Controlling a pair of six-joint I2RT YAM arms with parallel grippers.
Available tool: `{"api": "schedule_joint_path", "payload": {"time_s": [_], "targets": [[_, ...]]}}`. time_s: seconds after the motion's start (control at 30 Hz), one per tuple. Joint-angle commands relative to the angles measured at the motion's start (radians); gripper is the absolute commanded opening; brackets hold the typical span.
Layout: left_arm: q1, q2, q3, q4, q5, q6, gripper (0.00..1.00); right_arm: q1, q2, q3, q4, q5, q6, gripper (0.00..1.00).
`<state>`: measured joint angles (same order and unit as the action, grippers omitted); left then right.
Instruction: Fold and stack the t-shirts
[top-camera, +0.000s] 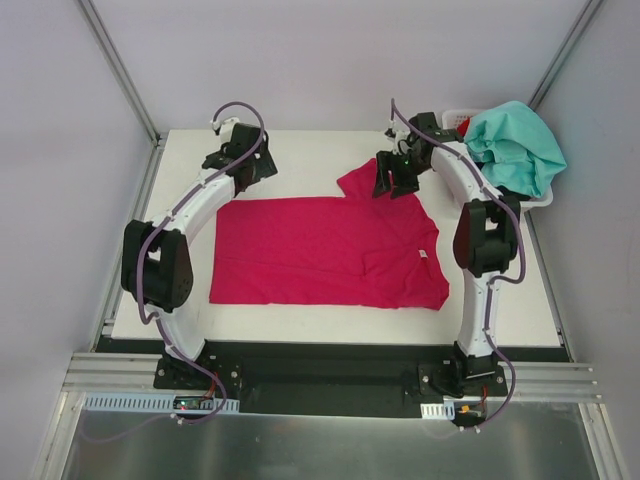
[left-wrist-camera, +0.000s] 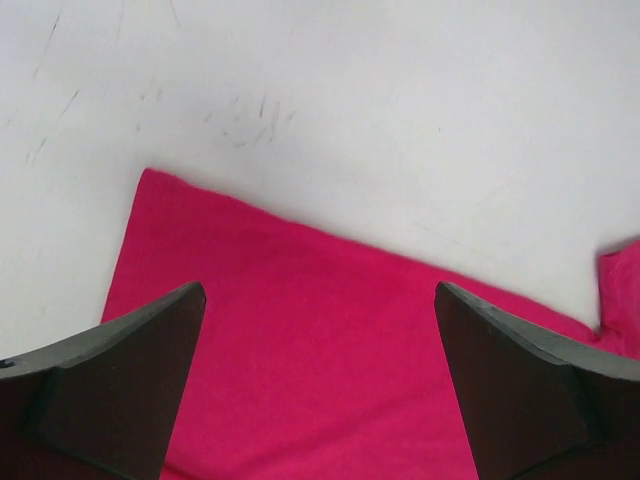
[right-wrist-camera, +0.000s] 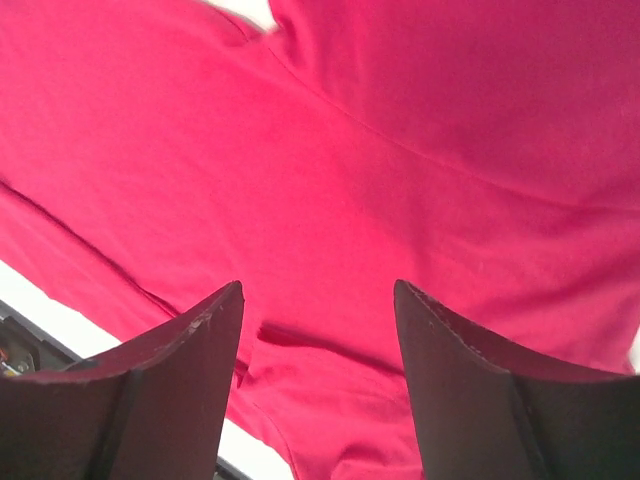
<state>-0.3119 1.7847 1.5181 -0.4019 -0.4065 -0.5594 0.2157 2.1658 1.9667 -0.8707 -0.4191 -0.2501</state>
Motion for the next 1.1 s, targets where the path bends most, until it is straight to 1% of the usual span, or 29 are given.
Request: {"api": "schedule_joint_path", "payload": {"time_s": [0.0, 0.1, 0.13, 0.17, 0.2, 0.23, 0.33, 0.4, 0.5, 0.57, 0.6, 0.63, 0.67, 0.77, 0.8, 0.97, 1.07], "targets": [[0.023, -0.044, -0.075, 0.268, 0.008, 0.064, 0.99, 0.001, 0.021, 0.134, 0.118, -0.121, -0.075, 0.65], [0.028, -0.034, -0.094, 0.342, -0.017, 0.076, 0.99, -0.006, 0.077, 0.226, 0.134, -0.135, -0.098, 0.66], [0.028, -0.036, -0.107, 0.366, -0.038, 0.079, 0.99, -0.012, 0.091, 0.242, 0.153, -0.141, -0.103, 0.69], [0.03, -0.039, -0.122, 0.436, -0.048, 0.093, 0.99, -0.013, 0.103, 0.254, 0.165, -0.144, -0.107, 0.72], [0.03, -0.044, -0.153, 0.466, -0.055, 0.101, 0.99, -0.016, 0.114, 0.264, 0.183, -0.139, -0.115, 0.76], [0.031, -0.044, -0.162, 0.494, -0.063, 0.105, 0.99, -0.022, 0.126, 0.262, 0.223, -0.135, -0.118, 0.83], [0.04, -0.041, -0.174, 0.544, -0.077, 0.118, 0.99, -0.03, 0.159, 0.27, 0.286, -0.101, -0.12, 0.91], [0.05, -0.028, -0.177, 0.557, -0.087, 0.113, 0.99, -0.035, 0.192, 0.293, 0.294, -0.066, -0.109, 0.93], [0.057, -0.025, -0.229, 0.619, -0.106, 0.104, 0.99, -0.055, 0.244, 0.311, 0.337, -0.067, -0.077, 0.93], [0.062, -0.022, -0.251, 0.679, -0.104, 0.092, 0.99, -0.073, 0.265, 0.292, 0.398, -0.099, -0.013, 0.93], [0.063, -0.018, -0.257, 0.689, -0.1, 0.087, 0.99, -0.081, 0.273, 0.282, 0.427, -0.162, 0.009, 0.93], [0.063, -0.012, -0.257, 0.698, -0.098, 0.084, 0.99, -0.093, 0.279, 0.275, 0.476, -0.19, 0.029, 0.93], [0.065, 0.005, -0.254, 0.701, -0.1, 0.081, 0.99, -0.099, 0.293, 0.27, 0.495, -0.205, 0.067, 0.92], [0.066, 0.033, -0.24, 0.704, -0.095, 0.066, 0.99, -0.114, 0.312, 0.279, 0.53, -0.262, 0.101, 0.93], [0.068, 0.033, -0.246, 0.71, -0.092, 0.059, 0.99, -0.119, 0.316, 0.273, 0.538, -0.289, 0.106, 0.92], [0.091, 0.05, -0.279, 0.758, -0.045, -0.002, 0.99, -0.144, 0.35, 0.3, 0.575, -0.329, 0.115, 0.92], [0.097, 0.053, -0.294, 0.773, -0.031, -0.031, 0.99, -0.168, 0.385, 0.31, 0.66, -0.394, 0.222, 0.92]]}}
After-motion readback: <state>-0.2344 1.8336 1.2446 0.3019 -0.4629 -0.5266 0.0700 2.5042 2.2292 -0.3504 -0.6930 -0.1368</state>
